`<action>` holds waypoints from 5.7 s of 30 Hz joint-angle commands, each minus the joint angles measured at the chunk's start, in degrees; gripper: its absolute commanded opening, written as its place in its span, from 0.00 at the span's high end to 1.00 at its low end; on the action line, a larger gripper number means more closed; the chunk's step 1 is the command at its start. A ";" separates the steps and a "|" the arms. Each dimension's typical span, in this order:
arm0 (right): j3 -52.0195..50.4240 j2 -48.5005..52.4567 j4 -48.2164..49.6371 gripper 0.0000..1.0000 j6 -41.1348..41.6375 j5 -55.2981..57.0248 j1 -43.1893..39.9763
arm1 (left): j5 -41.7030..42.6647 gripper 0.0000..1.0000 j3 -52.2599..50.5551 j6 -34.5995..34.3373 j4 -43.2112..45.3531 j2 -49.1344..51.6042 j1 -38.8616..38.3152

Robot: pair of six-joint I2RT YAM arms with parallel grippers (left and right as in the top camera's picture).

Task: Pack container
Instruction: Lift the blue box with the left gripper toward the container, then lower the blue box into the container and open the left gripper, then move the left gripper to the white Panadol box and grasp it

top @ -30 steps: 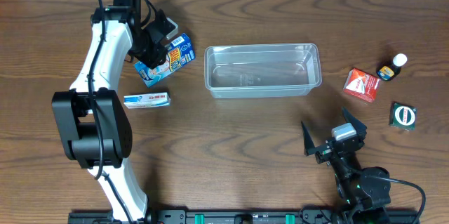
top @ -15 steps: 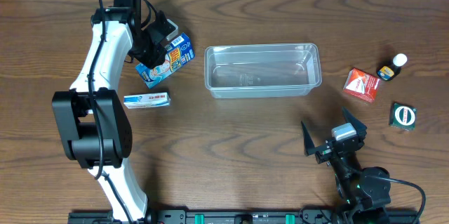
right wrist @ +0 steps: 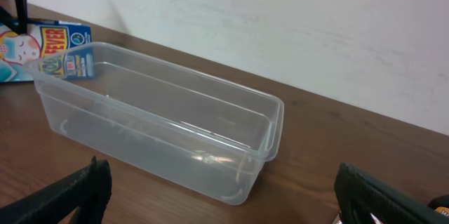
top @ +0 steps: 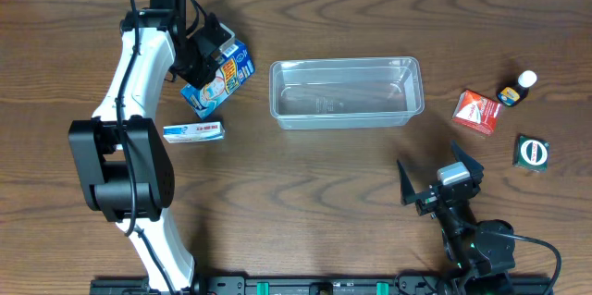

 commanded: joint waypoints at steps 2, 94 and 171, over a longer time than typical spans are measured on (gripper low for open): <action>-0.15 -0.31 -0.11 0.01 -0.85 -0.42 0.13 | -2.78 0.77 -0.35 0.17 0.22 0.52 0.02; -0.15 -0.31 -0.11 0.01 -0.85 -0.42 0.13 | 13.16 0.94 1.70 -21.49 8.37 -11.43 -21.92; -0.15 -0.31 -0.11 0.01 -0.85 -0.42 0.13 | -13.66 0.27 -19.12 -109.87 -8.50 -17.62 -0.85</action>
